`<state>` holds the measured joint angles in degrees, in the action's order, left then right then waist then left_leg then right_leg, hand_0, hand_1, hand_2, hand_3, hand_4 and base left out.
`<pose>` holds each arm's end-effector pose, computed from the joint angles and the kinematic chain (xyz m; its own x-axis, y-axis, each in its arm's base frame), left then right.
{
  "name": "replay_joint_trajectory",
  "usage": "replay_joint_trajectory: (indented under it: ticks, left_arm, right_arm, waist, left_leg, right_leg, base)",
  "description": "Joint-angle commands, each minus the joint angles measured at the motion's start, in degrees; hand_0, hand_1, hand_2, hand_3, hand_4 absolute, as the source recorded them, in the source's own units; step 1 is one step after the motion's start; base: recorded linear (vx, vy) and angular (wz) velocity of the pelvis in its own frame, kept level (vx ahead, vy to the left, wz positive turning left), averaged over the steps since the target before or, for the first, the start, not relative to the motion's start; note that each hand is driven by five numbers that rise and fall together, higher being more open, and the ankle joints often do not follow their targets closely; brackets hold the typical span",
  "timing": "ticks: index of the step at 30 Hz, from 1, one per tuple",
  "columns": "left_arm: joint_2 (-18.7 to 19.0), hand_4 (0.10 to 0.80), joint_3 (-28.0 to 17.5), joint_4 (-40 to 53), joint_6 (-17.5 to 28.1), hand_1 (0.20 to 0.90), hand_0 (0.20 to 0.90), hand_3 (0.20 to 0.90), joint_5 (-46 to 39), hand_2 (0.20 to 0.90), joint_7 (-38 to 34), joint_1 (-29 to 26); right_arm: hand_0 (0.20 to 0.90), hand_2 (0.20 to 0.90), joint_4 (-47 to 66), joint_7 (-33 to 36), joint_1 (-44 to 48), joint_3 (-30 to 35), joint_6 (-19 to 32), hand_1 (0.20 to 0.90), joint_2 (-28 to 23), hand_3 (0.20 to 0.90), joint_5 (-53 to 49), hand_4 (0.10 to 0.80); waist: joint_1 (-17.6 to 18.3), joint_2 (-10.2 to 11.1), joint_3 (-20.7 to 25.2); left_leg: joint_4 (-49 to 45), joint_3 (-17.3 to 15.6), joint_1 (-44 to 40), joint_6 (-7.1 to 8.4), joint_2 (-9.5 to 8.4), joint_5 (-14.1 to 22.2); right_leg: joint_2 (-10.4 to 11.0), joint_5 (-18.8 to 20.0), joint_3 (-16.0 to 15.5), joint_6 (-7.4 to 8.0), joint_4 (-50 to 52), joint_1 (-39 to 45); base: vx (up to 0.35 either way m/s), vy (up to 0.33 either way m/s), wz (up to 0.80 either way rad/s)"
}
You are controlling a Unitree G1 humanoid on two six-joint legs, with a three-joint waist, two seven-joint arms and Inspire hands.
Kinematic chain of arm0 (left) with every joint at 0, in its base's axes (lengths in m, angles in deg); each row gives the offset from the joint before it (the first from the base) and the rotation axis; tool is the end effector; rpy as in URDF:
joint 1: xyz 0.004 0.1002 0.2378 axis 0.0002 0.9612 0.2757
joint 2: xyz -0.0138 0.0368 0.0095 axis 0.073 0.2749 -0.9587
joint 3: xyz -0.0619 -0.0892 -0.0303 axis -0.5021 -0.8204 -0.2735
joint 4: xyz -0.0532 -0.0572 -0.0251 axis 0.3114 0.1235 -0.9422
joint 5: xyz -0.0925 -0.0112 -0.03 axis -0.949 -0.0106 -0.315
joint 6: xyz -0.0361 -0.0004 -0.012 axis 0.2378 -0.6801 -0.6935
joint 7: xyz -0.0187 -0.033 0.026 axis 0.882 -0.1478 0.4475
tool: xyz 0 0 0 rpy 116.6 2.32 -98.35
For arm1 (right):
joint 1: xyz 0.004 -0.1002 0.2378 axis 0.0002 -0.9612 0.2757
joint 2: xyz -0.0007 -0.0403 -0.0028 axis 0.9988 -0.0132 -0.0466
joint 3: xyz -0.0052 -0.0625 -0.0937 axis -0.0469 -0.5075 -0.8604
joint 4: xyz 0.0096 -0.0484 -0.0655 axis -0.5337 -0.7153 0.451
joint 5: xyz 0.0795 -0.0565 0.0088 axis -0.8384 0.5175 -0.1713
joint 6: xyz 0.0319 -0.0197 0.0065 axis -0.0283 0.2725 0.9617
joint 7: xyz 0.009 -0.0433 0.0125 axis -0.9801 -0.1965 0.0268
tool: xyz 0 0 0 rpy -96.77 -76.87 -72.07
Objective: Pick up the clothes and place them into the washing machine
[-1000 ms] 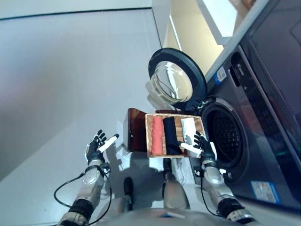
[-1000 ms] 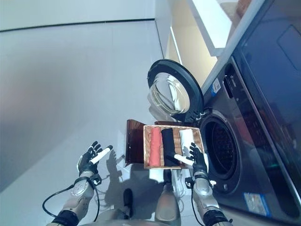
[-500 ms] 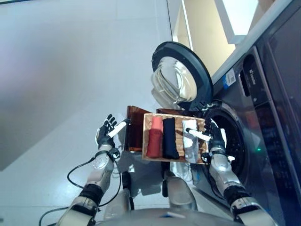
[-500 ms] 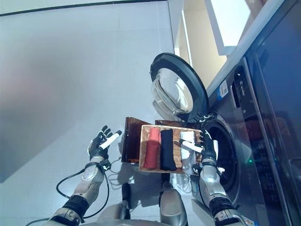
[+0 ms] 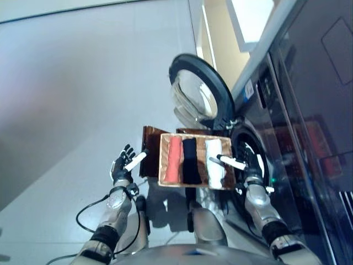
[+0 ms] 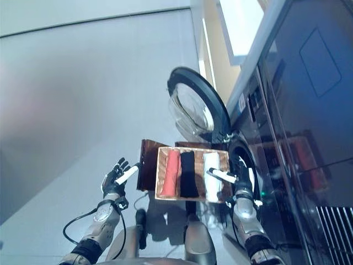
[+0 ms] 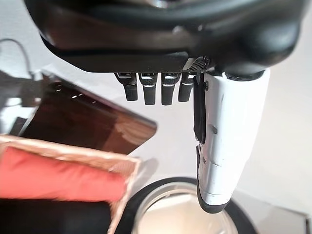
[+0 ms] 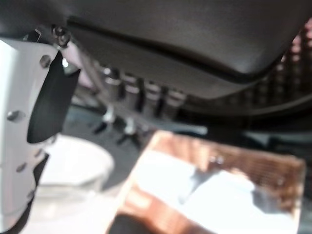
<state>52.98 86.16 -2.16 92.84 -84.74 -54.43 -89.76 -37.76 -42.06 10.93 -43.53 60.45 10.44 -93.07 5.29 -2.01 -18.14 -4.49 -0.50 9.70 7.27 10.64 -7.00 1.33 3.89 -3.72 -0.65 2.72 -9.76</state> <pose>0.1826 0.1663 -0.0544 0.8882 0.2076 -0.4100 -0.3227 0.9170 -0.2347 0.1973 -0.2263 -0.0409 0.8847 -0.3677 -0.2866 0.3108 0.9234 -0.2252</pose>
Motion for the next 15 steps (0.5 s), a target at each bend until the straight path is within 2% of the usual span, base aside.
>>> replay_joint_trajectory:
  ticks: [1,6,13,15]
  left_arm:
    - [3.11,0.800,-1.23,5.28,4.70,0.900,0.900,0.900,0.84,0.900,-0.12,-0.45]
    - [4.11,0.800,-1.79,5.15,5.62,0.900,0.900,0.900,1.46,0.900,-0.76,-2.39]
    - [4.38,0.800,-2.15,4.59,5.98,0.900,0.900,0.900,1.19,0.900,-1.28,-3.04]
    - [4.71,0.800,-2.32,4.98,6.02,0.900,0.900,0.900,0.65,0.900,-0.93,-2.58]
  right_arm:
    - [0.900,0.900,3.94,2.11,0.27,1.66,4.34,0.900,-2.58,0.900,1.17,0.800]
    - [0.900,0.900,3.00,2.19,1.19,2.40,4.03,0.900,-1.28,0.900,0.19,0.800]
    - [0.900,0.900,2.90,2.27,1.98,2.34,3.75,0.900,-0.60,0.900,0.38,0.800]
    - [0.900,0.900,3.24,2.16,2.47,2.30,3.36,0.900,-0.45,0.900,1.38,0.800]
  waist:
    - [-0.26,1.24,2.70]
    - [0.17,0.61,2.11]
    - [0.18,1.39,0.96]
    - [-0.04,2.39,0.00]
  left_leg:
    - [-4.65,-2.50,1.27,-1.02,-2.05,2.35]
    - [-2.72,-5.87,-0.33,-1.94,-3.55,4.54]
    - [-3.90,-6.37,1.32,-3.08,-4.96,6.52]
    - [-5.83,-6.76,2.49,-3.99,-5.58,8.45]
  right_leg:
    - [6.16,-1.86,3.84,7.35,1.41,3.47]
    - [8.89,-0.70,5.43,9.00,0.40,3.05]
    - [10.80,0.78,6.48,10.32,0.70,0.60]
    - [11.62,1.90,6.38,11.64,1.42,-1.00]
  base:
    - [0.083,0.198,-0.34]
    - [0.028,0.179,-0.21]
    - [-0.044,0.099,-0.08]
    - [-0.092,0.109,-0.03]
